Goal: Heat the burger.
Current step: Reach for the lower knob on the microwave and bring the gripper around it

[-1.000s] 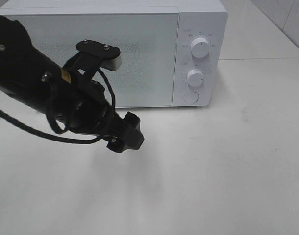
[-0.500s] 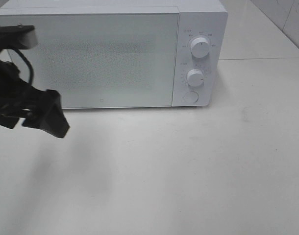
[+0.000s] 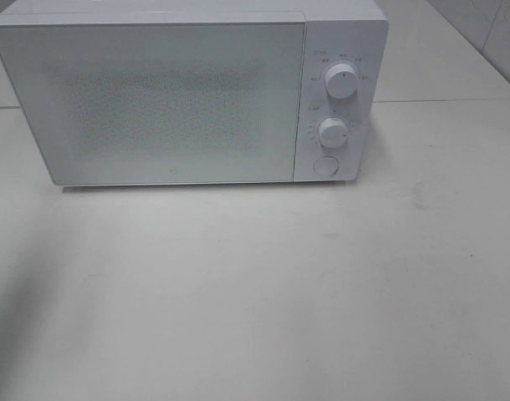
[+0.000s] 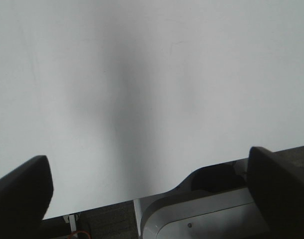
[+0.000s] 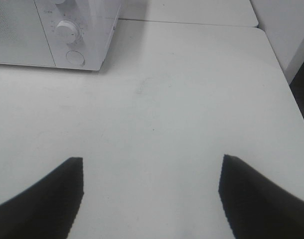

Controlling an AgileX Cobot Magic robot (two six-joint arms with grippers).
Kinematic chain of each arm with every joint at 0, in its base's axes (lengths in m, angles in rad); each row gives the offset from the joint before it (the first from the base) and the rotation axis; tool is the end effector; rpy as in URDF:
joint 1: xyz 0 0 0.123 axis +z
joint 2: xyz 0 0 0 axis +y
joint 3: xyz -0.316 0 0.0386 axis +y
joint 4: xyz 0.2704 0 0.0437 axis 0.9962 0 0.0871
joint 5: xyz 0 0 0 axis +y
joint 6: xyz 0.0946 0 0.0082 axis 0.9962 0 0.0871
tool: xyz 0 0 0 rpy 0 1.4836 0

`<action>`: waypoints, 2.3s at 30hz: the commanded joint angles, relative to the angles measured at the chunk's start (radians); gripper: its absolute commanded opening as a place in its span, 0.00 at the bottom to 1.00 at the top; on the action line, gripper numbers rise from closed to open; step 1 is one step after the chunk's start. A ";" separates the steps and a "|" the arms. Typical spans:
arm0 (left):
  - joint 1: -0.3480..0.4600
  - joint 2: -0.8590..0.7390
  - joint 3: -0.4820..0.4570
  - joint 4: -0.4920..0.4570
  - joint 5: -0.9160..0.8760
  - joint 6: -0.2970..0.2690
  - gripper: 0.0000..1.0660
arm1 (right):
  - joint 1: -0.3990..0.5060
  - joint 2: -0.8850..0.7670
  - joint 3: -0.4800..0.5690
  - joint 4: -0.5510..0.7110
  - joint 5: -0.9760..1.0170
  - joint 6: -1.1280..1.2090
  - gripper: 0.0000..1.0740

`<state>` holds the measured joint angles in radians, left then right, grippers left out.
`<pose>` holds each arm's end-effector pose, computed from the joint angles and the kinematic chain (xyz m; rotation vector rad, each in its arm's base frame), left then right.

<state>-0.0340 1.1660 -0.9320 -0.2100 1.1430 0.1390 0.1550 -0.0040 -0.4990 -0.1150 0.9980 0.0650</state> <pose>0.2100 -0.0252 0.3191 0.1599 2.8347 -0.2682 -0.0119 -0.0111 0.2917 -0.0876 1.9716 0.0073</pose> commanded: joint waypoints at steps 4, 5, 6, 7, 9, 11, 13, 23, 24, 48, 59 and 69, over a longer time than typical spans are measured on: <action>0.054 -0.099 0.062 0.011 0.008 -0.009 0.93 | -0.003 -0.027 0.001 -0.001 -0.001 -0.004 0.69; 0.054 -0.120 0.075 0.017 0.008 -0.009 0.93 | -0.003 -0.027 0.001 -0.001 -0.001 -0.004 0.69; 0.054 -0.163 0.102 0.019 0.007 -0.009 0.93 | -0.003 -0.027 0.001 -0.001 -0.001 -0.004 0.69; 0.054 -0.163 0.102 0.019 0.007 -0.009 0.93 | -0.003 -0.027 0.001 -0.001 -0.001 -0.004 0.69; 0.054 -0.222 0.153 0.021 -0.018 -0.009 0.93 | -0.003 -0.027 0.001 -0.001 -0.001 -0.004 0.69; 0.054 -0.242 0.167 0.023 -0.026 -0.010 0.93 | -0.003 -0.027 0.001 -0.001 -0.001 -0.004 0.69; 0.054 -0.277 0.203 0.024 -0.034 -0.010 0.93 | -0.003 -0.027 0.001 -0.001 -0.001 -0.004 0.69; 0.054 -0.527 0.322 0.027 -0.051 -0.018 0.92 | -0.003 -0.027 0.001 -0.001 -0.001 -0.004 0.69; 0.054 -0.527 0.322 0.027 -0.051 -0.018 0.92 | -0.003 -0.027 0.001 -0.001 -0.001 -0.004 0.69; 0.054 -1.163 0.416 0.123 -0.074 -0.095 0.92 | -0.003 -0.027 0.001 -0.001 -0.001 -0.003 0.69; 0.054 -1.194 0.416 0.124 -0.074 -0.094 0.92 | -0.003 -0.026 0.001 -0.001 -0.001 -0.003 0.69; 0.054 -1.190 0.416 0.124 -0.074 -0.094 0.92 | -0.003 -0.026 0.001 -0.001 -0.001 -0.003 0.69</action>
<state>0.0190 -0.0050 -0.5200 -0.0890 1.0790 0.0510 0.1550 -0.0040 -0.4990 -0.1150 0.9990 0.0650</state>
